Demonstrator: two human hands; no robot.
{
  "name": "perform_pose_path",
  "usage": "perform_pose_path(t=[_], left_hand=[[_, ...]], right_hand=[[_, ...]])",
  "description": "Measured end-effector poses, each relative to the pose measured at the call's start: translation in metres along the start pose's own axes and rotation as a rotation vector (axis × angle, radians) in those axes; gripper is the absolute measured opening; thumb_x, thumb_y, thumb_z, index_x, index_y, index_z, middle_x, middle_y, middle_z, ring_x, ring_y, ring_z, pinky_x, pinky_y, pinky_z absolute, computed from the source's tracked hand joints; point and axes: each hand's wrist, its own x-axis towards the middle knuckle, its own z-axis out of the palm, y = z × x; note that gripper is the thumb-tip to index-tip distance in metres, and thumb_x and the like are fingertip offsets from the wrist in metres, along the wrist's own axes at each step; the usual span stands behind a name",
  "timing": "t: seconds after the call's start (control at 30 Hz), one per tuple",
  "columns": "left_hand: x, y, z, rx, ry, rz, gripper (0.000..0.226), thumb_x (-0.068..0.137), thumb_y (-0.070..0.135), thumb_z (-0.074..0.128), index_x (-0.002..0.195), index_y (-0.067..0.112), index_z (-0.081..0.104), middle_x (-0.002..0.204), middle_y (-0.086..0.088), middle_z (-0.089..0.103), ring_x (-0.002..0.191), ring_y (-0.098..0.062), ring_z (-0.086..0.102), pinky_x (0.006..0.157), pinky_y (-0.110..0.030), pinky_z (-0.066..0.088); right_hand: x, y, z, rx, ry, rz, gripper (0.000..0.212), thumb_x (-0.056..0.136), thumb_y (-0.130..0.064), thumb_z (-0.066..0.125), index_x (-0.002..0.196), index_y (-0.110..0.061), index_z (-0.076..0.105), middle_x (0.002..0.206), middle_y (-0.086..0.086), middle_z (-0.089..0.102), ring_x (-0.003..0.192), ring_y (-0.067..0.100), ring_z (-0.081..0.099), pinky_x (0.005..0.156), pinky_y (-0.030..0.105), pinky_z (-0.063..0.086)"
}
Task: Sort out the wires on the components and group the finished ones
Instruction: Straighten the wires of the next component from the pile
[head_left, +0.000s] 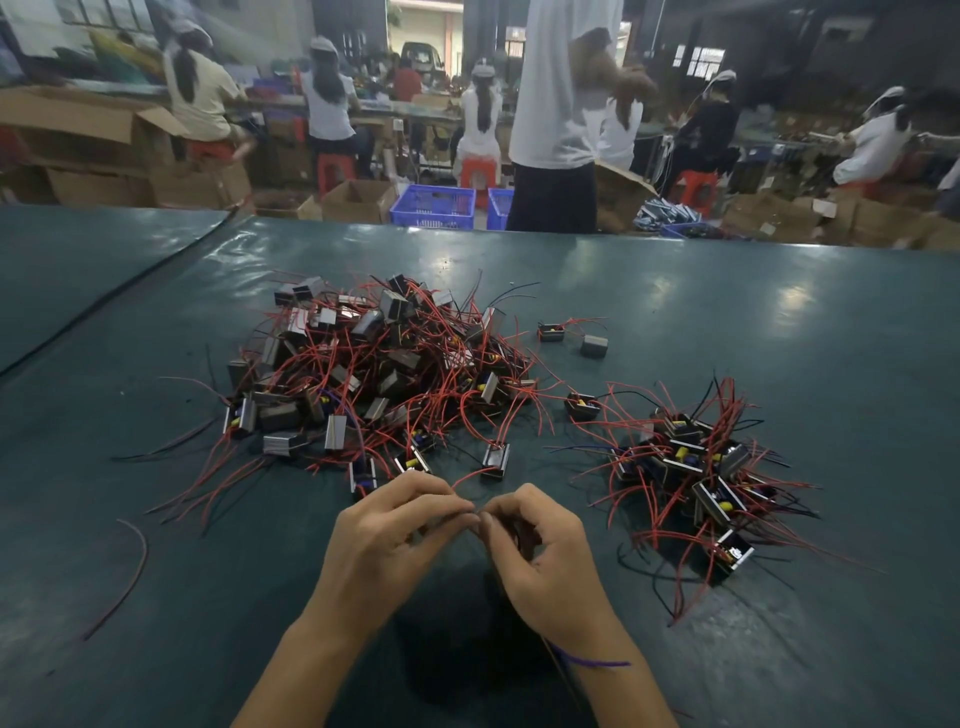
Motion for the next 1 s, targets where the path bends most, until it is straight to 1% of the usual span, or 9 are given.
perform_pose_path(t=[0.17, 0.27, 0.4, 0.57, 0.63, 0.73, 0.8, 0.93, 1.0], left_hand=[[0.000, 0.005, 0.004, 0.000, -0.025, -0.101, 0.021, 0.089, 0.031, 0.063, 0.079, 0.013, 0.069, 0.080, 0.009, 0.062, 0.067, -0.014, 0.061, 0.057, -0.036, 0.051], [0.000, 0.006, 0.005, 0.109, -0.047, -0.091, 0.022, 0.092, 0.033, 0.058, 0.079, 0.016, 0.066, 0.078, 0.011, 0.059, 0.065, -0.009, 0.058, 0.054, -0.034, 0.050], [-0.002, 0.006, 0.006, 0.145, -0.074, -0.083, 0.024, 0.095, 0.032, 0.054, 0.079, 0.017, 0.062, 0.078, 0.012, 0.056, 0.064, -0.006, 0.054, 0.054, -0.030, 0.048], [0.000, 0.016, 0.017, -0.161, 0.002, -0.364, 0.034, 0.093, 0.040, 0.049, 0.068, 0.018, 0.056, 0.060, 0.002, 0.052, 0.051, -0.011, 0.046, 0.048, -0.025, 0.038], [0.001, 0.019, 0.018, -0.252, 0.014, -0.446, 0.035, 0.096, 0.042, 0.055, 0.070, 0.019, 0.062, 0.062, 0.000, 0.060, 0.052, -0.011, 0.054, 0.049, -0.024, 0.044], [0.002, 0.018, 0.015, -0.375, -0.024, -0.554, 0.018, 0.082, 0.038, 0.064, 0.089, 0.024, 0.072, 0.074, 0.002, 0.072, 0.065, -0.014, 0.068, 0.056, -0.022, 0.054], [0.002, 0.017, 0.015, -0.399, -0.041, -0.588, 0.019, 0.077, 0.038, 0.067, 0.083, 0.022, 0.075, 0.071, -0.002, 0.073, 0.063, -0.018, 0.069, 0.055, -0.024, 0.054], [0.001, 0.015, 0.014, -0.406, -0.100, -0.623, 0.021, 0.075, 0.040, 0.069, 0.077, 0.020, 0.075, 0.069, -0.004, 0.072, 0.062, -0.018, 0.070, 0.055, -0.025, 0.055], [0.001, 0.015, 0.012, -0.434, -0.128, -0.636, 0.019, 0.074, 0.040, 0.069, 0.077, 0.023, 0.075, 0.069, -0.005, 0.073, 0.062, -0.020, 0.071, 0.056, -0.025, 0.056]], right_hand=[[-0.001, -0.002, -0.001, -0.083, 0.019, -0.044, 0.005, 0.089, -0.018, 0.066, 0.086, -0.022, 0.065, 0.077, -0.020, 0.052, 0.070, 0.007, 0.051, 0.061, 0.020, 0.040], [-0.002, -0.004, -0.001, -0.196, 0.047, -0.113, 0.004, 0.090, -0.017, 0.066, 0.086, -0.018, 0.065, 0.081, -0.021, 0.049, 0.074, 0.006, 0.051, 0.061, 0.022, 0.044], [-0.002, -0.006, -0.002, -0.272, 0.100, -0.168, 0.003, 0.090, -0.015, 0.066, 0.087, -0.015, 0.067, 0.082, -0.016, 0.052, 0.074, 0.005, 0.051, 0.063, 0.016, 0.042], [-0.002, -0.006, -0.001, -0.269, 0.111, -0.203, 0.007, 0.092, -0.020, 0.063, 0.090, -0.016, 0.068, 0.083, -0.013, 0.056, 0.074, 0.005, 0.051, 0.062, 0.018, 0.044], [-0.002, -0.005, 0.001, -0.195, 0.127, -0.128, 0.005, 0.092, -0.019, 0.063, 0.091, -0.018, 0.067, 0.082, -0.016, 0.057, 0.071, 0.006, 0.053, 0.061, 0.019, 0.044], [0.002, -0.001, -0.001, 0.043, 0.252, 0.119, 0.012, 0.094, -0.017, 0.062, 0.088, -0.026, 0.065, 0.076, -0.012, 0.063, 0.067, 0.008, 0.059, 0.060, 0.017, 0.046], [0.005, 0.004, -0.005, 0.165, 0.339, 0.264, 0.017, 0.094, -0.013, 0.063, 0.088, -0.029, 0.065, 0.080, -0.013, 0.067, 0.069, 0.004, 0.060, 0.063, 0.012, 0.045], [0.009, 0.014, -0.010, 0.316, 0.360, 0.457, 0.013, 0.096, -0.014, 0.060, 0.097, -0.025, 0.066, 0.078, -0.006, 0.071, 0.065, 0.003, 0.058, 0.066, 0.033, 0.051], [0.010, 0.017, -0.013, 0.324, 0.363, 0.492, 0.015, 0.096, -0.012, 0.059, 0.100, -0.024, 0.065, 0.079, -0.006, 0.073, 0.063, 0.002, 0.057, 0.062, 0.033, 0.049]])
